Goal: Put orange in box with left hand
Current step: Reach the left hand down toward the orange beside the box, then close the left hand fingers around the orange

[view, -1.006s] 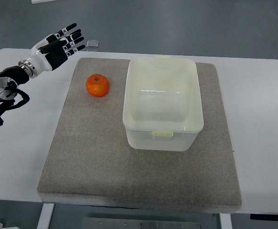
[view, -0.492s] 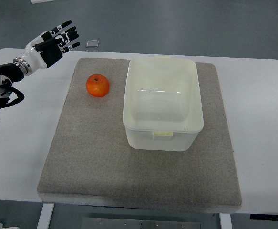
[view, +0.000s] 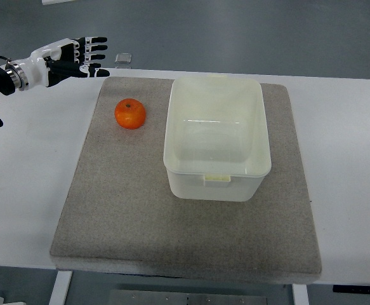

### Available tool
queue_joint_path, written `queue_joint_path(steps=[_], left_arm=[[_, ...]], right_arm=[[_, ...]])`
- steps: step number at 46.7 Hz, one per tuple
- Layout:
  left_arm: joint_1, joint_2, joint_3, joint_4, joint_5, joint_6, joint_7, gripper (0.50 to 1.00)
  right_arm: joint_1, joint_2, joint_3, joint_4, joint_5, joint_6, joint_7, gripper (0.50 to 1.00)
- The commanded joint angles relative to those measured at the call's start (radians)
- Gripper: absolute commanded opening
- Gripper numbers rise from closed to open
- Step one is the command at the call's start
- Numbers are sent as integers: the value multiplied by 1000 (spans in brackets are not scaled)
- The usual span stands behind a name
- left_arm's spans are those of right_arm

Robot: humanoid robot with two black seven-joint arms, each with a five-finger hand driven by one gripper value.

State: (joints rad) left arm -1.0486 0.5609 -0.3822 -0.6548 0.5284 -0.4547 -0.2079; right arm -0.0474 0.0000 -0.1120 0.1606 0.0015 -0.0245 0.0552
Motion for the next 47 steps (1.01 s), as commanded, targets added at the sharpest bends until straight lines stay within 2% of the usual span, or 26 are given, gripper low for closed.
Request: queue_joint_path(steps=[1, 6, 19, 25, 29, 38, 47], left_arm=[[-5, -6, 9, 1, 152, 2, -42, 994], [-17, -9, 9, 1, 292, 4, -76, 994], [-85, -13, 120, -14, 455, 11, -82, 992], [-97, -44, 124, -60, 516, 13, -80, 992], [-100, -52, 124, -71, 590, 42, -82, 992], [-88, -111, 129, -77, 789, 159, -80, 992], [-82, -125, 147, -66, 861, 171, -80, 992]], right_arm=[[0, 0, 0, 0, 0, 0, 0, 932], [0, 0, 0, 0, 0, 0, 0, 932], [0, 0, 0, 0, 0, 0, 0, 932], [0, 0, 0, 0, 0, 0, 0, 932], [0, 0, 0, 0, 0, 0, 0, 932], [0, 0, 0, -1, 0, 0, 0, 932], [0, 0, 0, 0, 0, 0, 0, 932]])
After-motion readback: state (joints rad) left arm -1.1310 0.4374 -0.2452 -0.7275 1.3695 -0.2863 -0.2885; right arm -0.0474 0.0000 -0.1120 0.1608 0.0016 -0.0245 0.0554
